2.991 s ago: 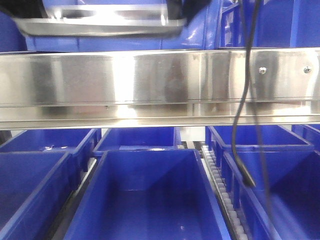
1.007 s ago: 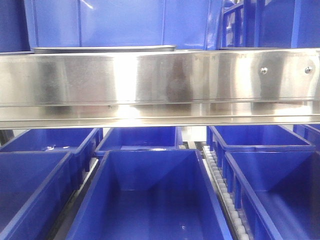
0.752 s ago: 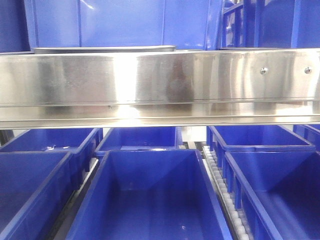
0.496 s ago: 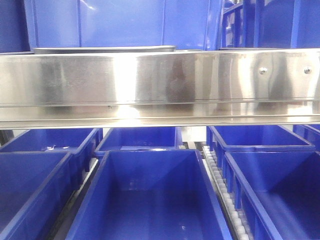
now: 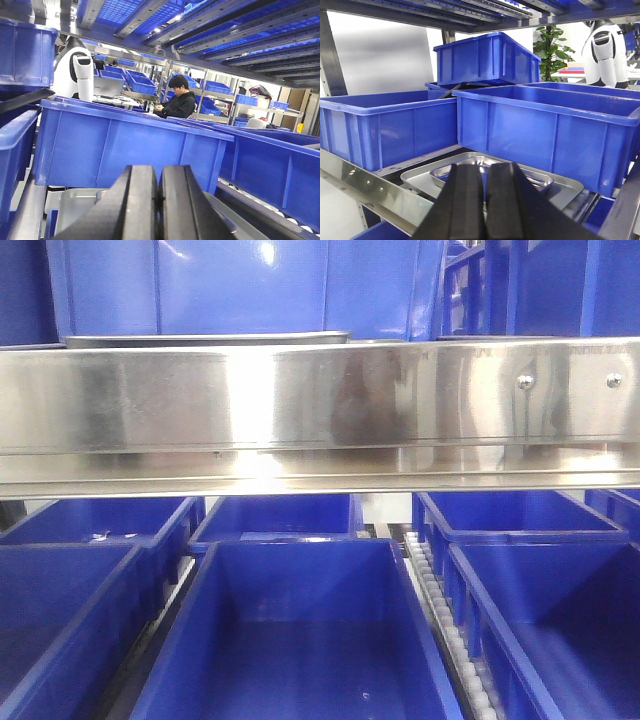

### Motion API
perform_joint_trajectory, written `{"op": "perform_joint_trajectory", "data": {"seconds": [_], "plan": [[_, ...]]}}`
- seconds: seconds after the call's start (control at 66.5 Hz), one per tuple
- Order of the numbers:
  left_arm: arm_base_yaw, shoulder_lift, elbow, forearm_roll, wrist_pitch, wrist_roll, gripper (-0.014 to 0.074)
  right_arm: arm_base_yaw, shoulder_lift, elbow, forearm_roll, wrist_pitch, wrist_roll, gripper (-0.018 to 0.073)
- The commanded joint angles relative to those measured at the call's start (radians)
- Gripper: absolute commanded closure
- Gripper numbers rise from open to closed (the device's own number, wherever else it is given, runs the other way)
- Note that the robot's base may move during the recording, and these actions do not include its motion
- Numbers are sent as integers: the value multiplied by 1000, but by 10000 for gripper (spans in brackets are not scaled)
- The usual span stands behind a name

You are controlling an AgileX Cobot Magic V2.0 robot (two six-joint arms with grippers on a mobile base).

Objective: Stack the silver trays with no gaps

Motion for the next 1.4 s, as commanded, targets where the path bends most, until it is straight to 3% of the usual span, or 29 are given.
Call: {"op": "perform_joint_trajectory", "data": {"seconds": [0.0, 0.286, 0.346, 0.436, 0.541, 0.676, 0.782, 1.202, 1.383], "plan": [[0, -8, 1, 2, -10, 3, 601, 1, -7, 1, -11, -19, -11, 577], [0, -8, 1, 2, -10, 3, 601, 1, -22, 1, -11, -9, -11, 577], [0, -8, 1, 2, -10, 3, 601, -8, -39, 9, -13, -18, -83, 577], [0, -8, 1, 2, -10, 3, 601, -88, -73, 55, 42, -72, -279, 577], [0, -8, 1, 2, -10, 3, 601, -252, -126, 150, 307, -92, -359, 577], [0, -8, 1, 2, -10, 3, 601, -445, -171, 282, 307, -176, -423, 577], [0, -8, 1, 2, -10, 3, 601, -539, -195, 364, 344, -209, -453, 577], [0, -8, 1, 2, -10, 3, 601, -693, -427, 621, 348, -215, -453, 577], [0, -8, 1, 2, -10, 3, 601, -694, -460, 627, 348, -152, -453, 577]]}}
